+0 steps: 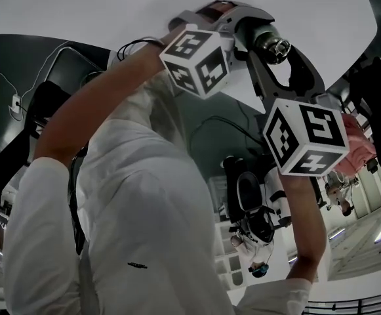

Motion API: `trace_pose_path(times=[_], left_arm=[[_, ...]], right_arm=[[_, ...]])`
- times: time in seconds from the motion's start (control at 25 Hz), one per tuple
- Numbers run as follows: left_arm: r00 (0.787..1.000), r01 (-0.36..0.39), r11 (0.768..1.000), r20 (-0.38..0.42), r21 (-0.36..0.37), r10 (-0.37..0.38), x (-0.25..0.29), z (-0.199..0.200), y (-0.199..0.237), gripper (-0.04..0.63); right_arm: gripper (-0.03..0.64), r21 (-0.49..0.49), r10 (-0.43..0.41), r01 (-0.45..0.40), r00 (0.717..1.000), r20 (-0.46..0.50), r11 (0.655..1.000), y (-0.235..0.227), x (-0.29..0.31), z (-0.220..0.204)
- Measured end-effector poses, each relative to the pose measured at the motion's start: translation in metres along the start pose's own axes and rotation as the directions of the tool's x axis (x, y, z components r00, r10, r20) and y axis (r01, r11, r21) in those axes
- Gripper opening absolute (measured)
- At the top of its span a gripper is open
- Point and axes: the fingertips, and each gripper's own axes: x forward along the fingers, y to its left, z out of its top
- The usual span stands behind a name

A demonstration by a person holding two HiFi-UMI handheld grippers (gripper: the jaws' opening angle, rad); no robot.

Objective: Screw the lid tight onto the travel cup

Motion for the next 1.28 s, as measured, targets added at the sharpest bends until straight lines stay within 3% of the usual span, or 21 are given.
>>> trace_pose_path(times=[0.12, 0.24, 0.32, 0.4, 0.48, 0.64, 0.72, 0.84, 0.92, 0.96, 1.08, 1.16, 1.2, 1.24, 1.28], left_arm=[[1.0, 0.005, 1.0, 0.002, 0.001, -0.005, 0.0, 0.0, 0.0, 0.348], [1.0, 0.011, 1.0, 0.001, -0.002, -0.011, -0.001, -0.001, 0.001, 0.348], [1.0, 0.017, 1.0, 0.002, -0.006, -0.017, 0.0, -0.001, 0.0, 0.348], [1.0, 0.021, 1.0, 0.005, -0.009, -0.021, 0.0, 0.0, 0.0, 0.348], [1.0, 0.025, 1.0, 0.008, -0.01, -0.025, 0.0, 0.0, 0.0, 0.348], [0.999, 0.039, 0.999, 0.011, -0.01, -0.038, 0.001, -0.001, -0.001, 0.348], [0.999, 0.049, 0.999, 0.01, -0.009, -0.049, 0.001, -0.002, -0.002, 0.348], [0.998, 0.059, 0.998, 0.013, -0.007, -0.059, 0.0, -0.003, -0.002, 0.348], [0.998, 0.062, 0.998, 0.012, -0.006, -0.062, -0.002, -0.003, -0.001, 0.348], [0.998, 0.063, 0.998, 0.011, -0.005, -0.063, -0.002, -0.002, -0.001, 0.348], [0.998, 0.067, 0.998, 0.008, -0.004, -0.067, -0.001, 0.0, 0.0, 0.348], [0.998, 0.07, 0.998, 0.008, -0.003, -0.07, 0.0, 0.001, 0.0, 0.35], [0.997, 0.07, 0.998, 0.009, -0.002, -0.07, 0.001, 0.001, 0.0, 0.35], [0.997, 0.07, 0.998, 0.01, -0.001, -0.07, 0.001, 0.0, 0.0, 0.35], [0.998, 0.069, 0.998, 0.011, -0.001, -0.069, 0.0, -0.001, 0.0, 0.35]], right_arm=[[0.281, -0.148, 0.022, -0.023, 1.0, -0.003, 0.989, 0.01, -0.01, 0.005], [0.284, -0.308, 0.057, -0.07, 0.997, -0.05, 0.949, 0.012, -0.016, 0.006], [0.284, -0.401, 0.059, -0.081, 0.996, -0.066, 0.912, 0.008, -0.02, 0.008], [0.284, -0.527, 0.063, -0.095, 0.995, -0.078, 0.845, 0.009, -0.023, 0.013], [0.284, -0.679, 0.096, -0.145, 0.989, -0.109, 0.72, 0.016, -0.022, 0.012], [0.284, -0.905, 0.156, -0.257, 0.964, -0.215, 0.338, 0.027, -0.016, -0.003], [0.284, -0.941, 0.142, -0.296, 0.951, -0.274, 0.163, 0.026, -0.012, -0.011], [0.284, -0.938, 0.088, -0.342, 0.934, -0.346, -0.06, 0.023, -0.006, -0.017], [0.284, -0.915, 0.054, -0.359, 0.926, -0.374, -0.186, 0.022, -0.004, -0.017], [0.284, -0.902, 0.045, -0.364, 0.922, -0.384, -0.233, 0.022, -0.004, -0.016], [0.278, -0.865, 0.035, -0.378, 0.911, -0.411, -0.329, 0.02, -0.003, -0.018], [0.225, -0.851, 0.031, -0.391, 0.903, -0.428, -0.351, 0.018, -0.003, -0.022], [0.225, -0.855, 0.033, -0.395, 0.902, -0.43, -0.337, 0.017, -0.003, -0.023], [0.224, -0.866, 0.041, -0.398, 0.902, -0.429, -0.302, 0.017, -0.002, -0.023], [0.224, -0.884, 0.056, -0.4, 0.903, -0.425, -0.242, 0.018, -0.001, -0.022]])
